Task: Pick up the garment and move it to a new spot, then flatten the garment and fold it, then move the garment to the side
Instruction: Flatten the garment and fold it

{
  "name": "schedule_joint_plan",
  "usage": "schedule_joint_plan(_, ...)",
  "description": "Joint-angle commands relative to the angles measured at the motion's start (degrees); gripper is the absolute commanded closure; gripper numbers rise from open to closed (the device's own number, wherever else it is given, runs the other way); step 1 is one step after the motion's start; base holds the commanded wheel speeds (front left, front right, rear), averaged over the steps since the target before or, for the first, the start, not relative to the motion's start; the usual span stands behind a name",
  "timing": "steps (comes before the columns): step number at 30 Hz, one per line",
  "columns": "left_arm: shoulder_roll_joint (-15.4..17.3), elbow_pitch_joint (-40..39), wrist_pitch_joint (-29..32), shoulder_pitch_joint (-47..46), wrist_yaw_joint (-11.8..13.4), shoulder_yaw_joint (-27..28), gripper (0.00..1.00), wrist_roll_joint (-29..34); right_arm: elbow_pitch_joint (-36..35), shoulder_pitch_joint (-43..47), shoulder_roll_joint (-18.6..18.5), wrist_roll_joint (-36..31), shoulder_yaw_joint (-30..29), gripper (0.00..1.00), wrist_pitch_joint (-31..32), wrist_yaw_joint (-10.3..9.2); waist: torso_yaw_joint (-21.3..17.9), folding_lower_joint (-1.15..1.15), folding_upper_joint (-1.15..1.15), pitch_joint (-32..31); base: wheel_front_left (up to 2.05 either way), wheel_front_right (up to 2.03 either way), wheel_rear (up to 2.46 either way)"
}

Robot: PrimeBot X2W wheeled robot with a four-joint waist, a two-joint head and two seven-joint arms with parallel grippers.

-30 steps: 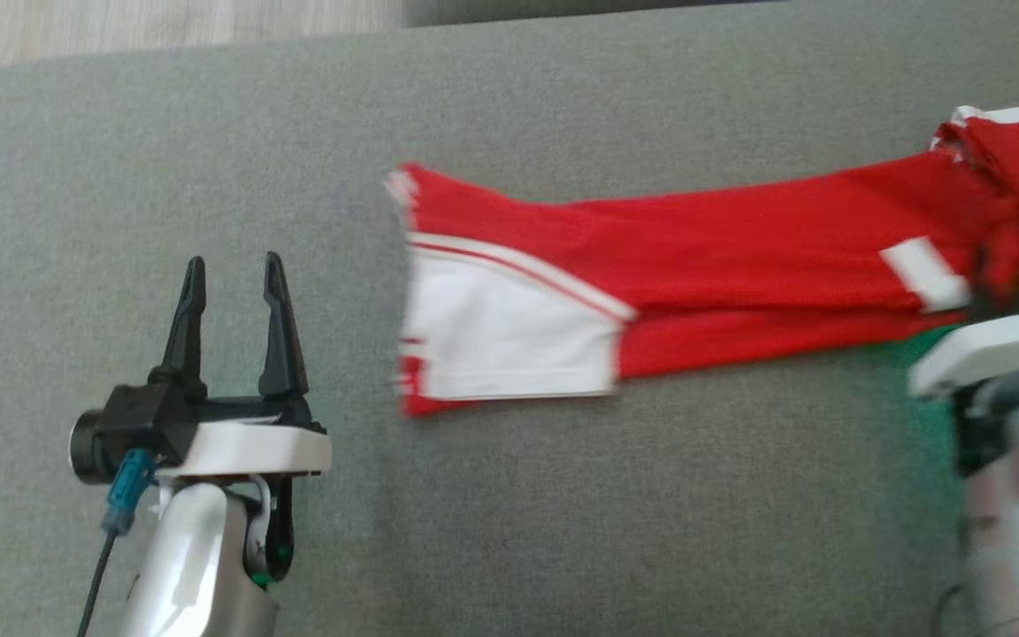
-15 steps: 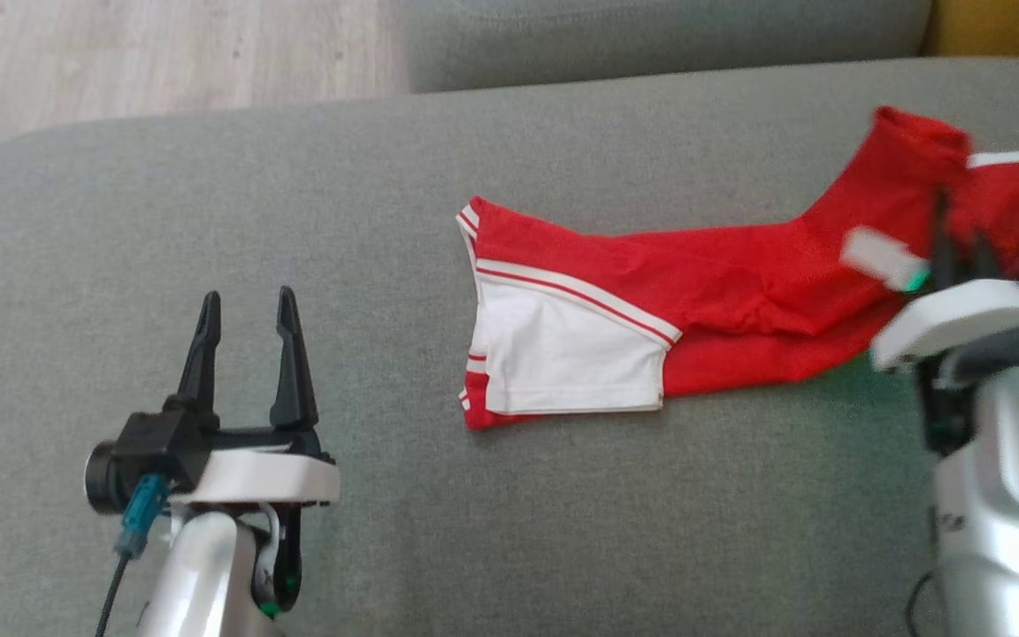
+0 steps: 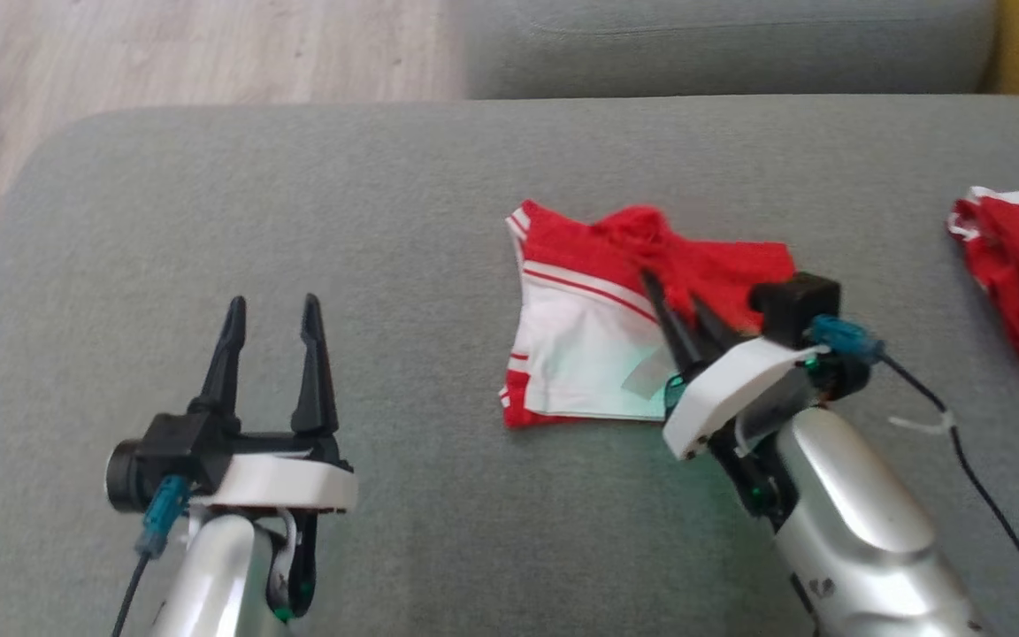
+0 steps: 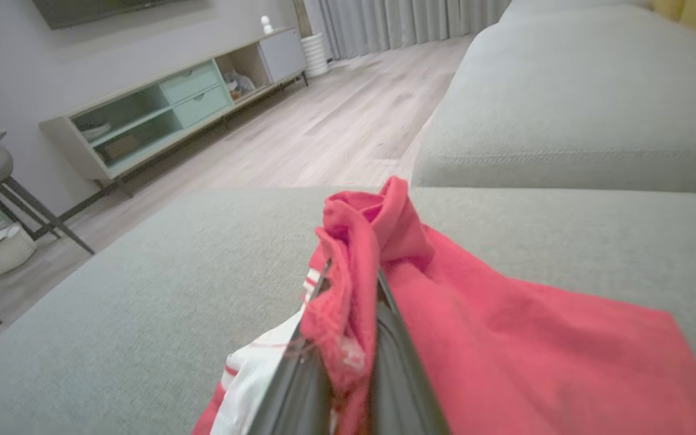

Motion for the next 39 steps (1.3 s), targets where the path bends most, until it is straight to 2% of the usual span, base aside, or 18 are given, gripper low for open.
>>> schedule_joint_plan(1, 0.4, -1.5, -0.5, -1.7, 0.2, 1.2, 0.0, -0.5, -0.7, -3.2, 0.7, 0.9, 2.1, 1.0, -0.9, -0.04, 1.3, 0.0, 0.0, 0.6, 0.0, 0.0, 0.0)
schedule_joint_plan(9, 0.4, -2.0, -0.5, -3.3, 0.5, 0.3, 0.0, -1.2, 7.1, -8.2, 0.7, 3.6, 6.7, 1.0, -4.3, -0.04, 4.4, 0.0, 0.0, 3.1, 0.0, 0.0, 0.0)
schedule_joint_plan(16, 0.4, -1.7, -0.5, -3.6, 0.8, -0.2, 0.0, -1.8, 13.4, -10.8, 0.7, 4.5, 10.6, 1.0, -5.8, -0.04, 5.3, 0.0, 0.0, 4.5, 0.0, 0.0, 0.0)
schedule_joint_plan(17, 0.4, -1.6, -0.5, -3.6, 0.8, -0.2, 0.0, -1.9, 14.1, -10.8, 0.7, 4.3, 10.7, 0.75, -6.2, -0.04, 5.3, 0.0, 0.0, 4.5, 0.0, 0.0, 0.0)
schedule_joint_plan(18, 0.4, -1.5, -0.5, -3.7, 0.8, -0.1, 0.0, -1.9, 14.6, -10.6, 0.7, 4.3, 11.0, 0.0, -6.6, -0.04, 5.2, 0.0, 0.0, 4.4, 0.0, 0.0, 0.0)
schedule_joint_plan(23, 0.4, -0.8, -0.5, -3.8, 0.9, 0.1, 0.0, -2.0, 10.2, -8.8, 0.7, 9.7, 19.2, 0.0, -6.0, -0.04, 4.3, 0.0, 0.0, 3.5, 0.0, 0.0, 0.0)
schedule_joint_plan(27, 0.4, -0.9, -0.5, -3.6, 0.9, 0.4, 0.0, -2.0, 9.8, -10.0, 0.7, 10.8, 18.0, 0.0, -8.4, -0.04, 2.9, 0.0, 0.0, 2.5, 0.0, 0.0, 0.0)
schedule_joint_plan(31, 0.4, -1.2, -0.5, -3.1, 0.9, 1.0, 0.0, -1.8, 10.8, -11.3, 0.7, 8.3, 12.8, 0.0, -11.6, -0.04, 1.4, 0.0, 0.0, 1.4, 0.0, 0.0, 0.0)
schedule_joint_plan(35, 0.4, -1.5, -0.5, -2.3, 0.9, 1.7, 0.0, -1.5, 11.9, -11.7, 0.7, -2.9, 2.6, 0.0, -13.3, -0.04, -0.2, 0.0, 0.0, 0.5, 0.0, 0.0, 0.0)
schedule_joint_plan(36, 0.4, -1.5, -0.5, -2.3, 0.9, 1.7, 0.0, -1.5, 11.9, -11.7, 0.7, -2.9, 2.6, 0.0, -13.3, -0.04, -0.2, 0.0, 0.0, 0.5, 0.0, 0.0, 0.0)
schedule_joint_plan(39, 0.4, -1.6, -0.5, -1.6, 1.2, 2.2, 0.0, -1.3, 7.8, -9.1, 0.7, -9.5, -7.3, 0.0, -13.5, -0.04, -1.3, 0.0, 0.0, 0.0, 0.0, 0.0, 0.0)
